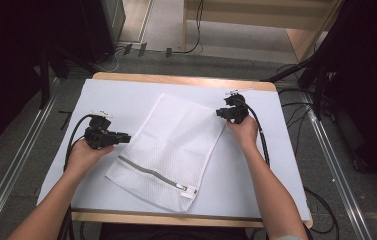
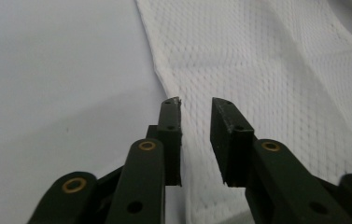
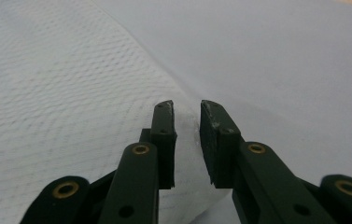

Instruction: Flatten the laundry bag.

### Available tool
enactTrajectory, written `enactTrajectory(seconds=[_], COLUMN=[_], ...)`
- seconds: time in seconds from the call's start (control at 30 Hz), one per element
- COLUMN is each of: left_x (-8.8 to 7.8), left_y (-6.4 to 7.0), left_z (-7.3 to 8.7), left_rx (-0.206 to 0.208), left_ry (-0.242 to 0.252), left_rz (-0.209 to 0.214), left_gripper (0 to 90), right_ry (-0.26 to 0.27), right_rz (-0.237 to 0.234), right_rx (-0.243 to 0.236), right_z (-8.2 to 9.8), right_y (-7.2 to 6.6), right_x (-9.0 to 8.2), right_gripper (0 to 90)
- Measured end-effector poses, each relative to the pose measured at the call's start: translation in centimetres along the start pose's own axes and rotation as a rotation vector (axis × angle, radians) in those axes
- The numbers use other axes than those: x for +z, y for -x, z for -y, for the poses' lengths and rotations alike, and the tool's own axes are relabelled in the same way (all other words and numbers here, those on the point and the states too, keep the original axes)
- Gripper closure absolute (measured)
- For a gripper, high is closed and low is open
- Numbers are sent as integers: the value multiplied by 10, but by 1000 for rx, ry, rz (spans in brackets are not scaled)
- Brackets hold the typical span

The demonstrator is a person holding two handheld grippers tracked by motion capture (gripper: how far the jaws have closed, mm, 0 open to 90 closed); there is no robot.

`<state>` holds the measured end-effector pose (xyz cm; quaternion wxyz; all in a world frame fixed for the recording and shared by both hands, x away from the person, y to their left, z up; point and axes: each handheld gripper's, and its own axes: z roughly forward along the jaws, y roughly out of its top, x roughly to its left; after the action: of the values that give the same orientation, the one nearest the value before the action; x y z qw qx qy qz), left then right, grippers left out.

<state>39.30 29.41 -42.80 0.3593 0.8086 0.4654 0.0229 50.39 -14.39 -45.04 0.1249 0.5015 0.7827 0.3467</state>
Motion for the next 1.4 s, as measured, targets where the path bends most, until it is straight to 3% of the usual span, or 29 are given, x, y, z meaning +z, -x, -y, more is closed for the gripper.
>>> enactTrajectory(seconds=[0.2, 0.3, 0.37, 0.43, 0.57, 0.7, 0.8, 0.9, 1.0, 1.07, 1.13, 1.23, 1.33, 1.4], left_x=[19, 29, 35, 41, 50, 59, 65, 68, 70, 70, 71, 71, 71, 72], left_y=[-3, -8, -9, -11, -13, -14, -13, -14, -15, -16, -17, -18, -17, -16], left_z=[-26, -37, -42, -47, -49, -49, -49, -50, -49, -49, -49, -49, -49, -49], left_rx=[22, 4, -1, 9, 10, 20, 34, 31, 41, 29, 17, 3, 4, 5], left_ry=[-14, -16, 2, -14, -30, -43, -41, -22, -15, -14, -16, -21, -23, -24], left_rz=[-30, -18, -23, -34, -39, -40, -40, -30, -38, -36, -21, -10, -17, -23], left_gripper=[672, 657, 651, 637, 631, 629, 629, 652, 754, 800, 859, 896, 900, 900], right_ry=[27, 30, 22, 24, 26, 9, -4, -11, -13, -18, -8, -1, -1, 3], right_rz=[-29, -38, -40, -26, -47, -44, -49, -41, -23, -26, -12, -1, 41, 38], right_rx=[-18, -21, -19, -24, -26, -45, -21, -20, -9, 7, -9, -21, -63, -56], right_z=[10, 18, 24, 27, 39, 54, 64, 71, 78, 81, 81, 80, 80, 80], right_y=[-17, -21, -22, -23, -30, -37, -39, -42, -44, -45, -49, -55, -59, -58], right_x=[-23, -30, -34, -38, -48, -46, -44, -45, -43, -40, -38, -34, -32, -32], right_gripper=[754, 724, 702, 682, 680, 663, 657, 649, 612, 591, 593, 622, 686, 736])
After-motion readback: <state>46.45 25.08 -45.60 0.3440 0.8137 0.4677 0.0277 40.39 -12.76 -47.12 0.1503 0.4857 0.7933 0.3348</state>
